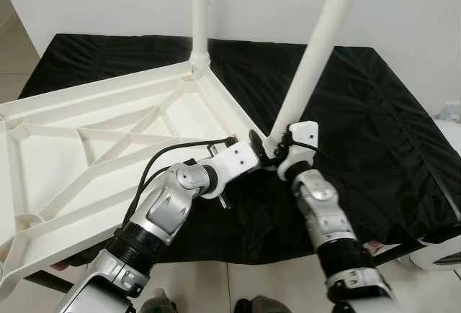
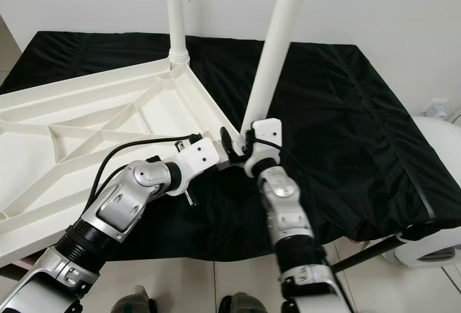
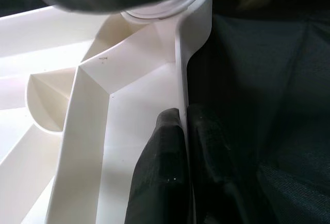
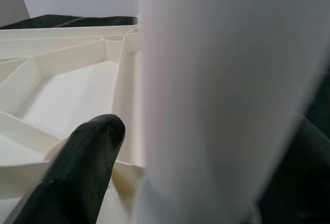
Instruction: Building children table
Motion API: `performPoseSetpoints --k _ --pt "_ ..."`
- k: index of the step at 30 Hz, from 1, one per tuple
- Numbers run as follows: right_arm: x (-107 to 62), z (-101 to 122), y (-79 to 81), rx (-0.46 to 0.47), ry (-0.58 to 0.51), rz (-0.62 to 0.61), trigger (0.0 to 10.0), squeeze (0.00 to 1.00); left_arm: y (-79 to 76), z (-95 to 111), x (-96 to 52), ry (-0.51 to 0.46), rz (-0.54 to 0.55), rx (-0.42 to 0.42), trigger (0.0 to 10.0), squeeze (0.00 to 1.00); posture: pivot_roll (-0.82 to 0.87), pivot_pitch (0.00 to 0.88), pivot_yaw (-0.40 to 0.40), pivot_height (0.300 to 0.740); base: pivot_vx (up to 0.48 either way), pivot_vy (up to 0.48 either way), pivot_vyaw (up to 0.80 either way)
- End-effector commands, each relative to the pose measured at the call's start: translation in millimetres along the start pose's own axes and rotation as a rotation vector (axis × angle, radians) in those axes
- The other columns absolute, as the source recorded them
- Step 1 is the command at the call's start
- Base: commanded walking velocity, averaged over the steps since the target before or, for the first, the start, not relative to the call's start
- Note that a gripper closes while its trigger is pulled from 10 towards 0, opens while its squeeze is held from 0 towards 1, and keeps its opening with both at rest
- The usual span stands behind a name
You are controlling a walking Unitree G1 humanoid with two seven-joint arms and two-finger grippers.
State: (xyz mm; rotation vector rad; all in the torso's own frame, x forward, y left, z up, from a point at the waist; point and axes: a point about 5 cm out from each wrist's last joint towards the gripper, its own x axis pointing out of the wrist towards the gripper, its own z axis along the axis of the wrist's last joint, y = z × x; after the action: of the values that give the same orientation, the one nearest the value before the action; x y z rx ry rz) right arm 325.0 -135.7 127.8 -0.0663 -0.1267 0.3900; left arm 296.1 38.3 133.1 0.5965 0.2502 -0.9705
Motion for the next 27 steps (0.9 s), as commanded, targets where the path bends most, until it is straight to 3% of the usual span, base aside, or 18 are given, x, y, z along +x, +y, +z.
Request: performPoseSetpoints --k 1,10,22,27 --pt "0.1 3.2 -8.5 -0.003 -0.02 0.083 10.0 0.0 -4.1 13.8 1.6 -0.065 -0.014 0.035 10.0 0.0 0.01 0.0 -0.075 0.74 0.0 0.0 0.0" --pt "-4.4 0.7 -30.1 -0.016 0.015 0.254 10.0 0.0 -3.4 14.3 1.8 -0.062 -0.016 0.038 10.0 0.0 0.0 0.0 -0.067 0.74 0.0 0.0 0.0" --pt "-1.0 -2.2 -50.7 -0.1 0.082 0.317 10.0 0.0 -1.3 14.8 1.3 -0.063 -0.015 0.042 10.0 0.0 0.01 0.0 -0.058 0.74 0.0 0.0 0.0" --pt "2.8 -0.3 -49.1 -0.088 0.07 0.332 10.0 0.0 0.0 15.1 1.1 -0.062 -0.009 0.04 10.0 0.0 0.01 0.0 -0.058 0.74 0.0 0.0 0.0"
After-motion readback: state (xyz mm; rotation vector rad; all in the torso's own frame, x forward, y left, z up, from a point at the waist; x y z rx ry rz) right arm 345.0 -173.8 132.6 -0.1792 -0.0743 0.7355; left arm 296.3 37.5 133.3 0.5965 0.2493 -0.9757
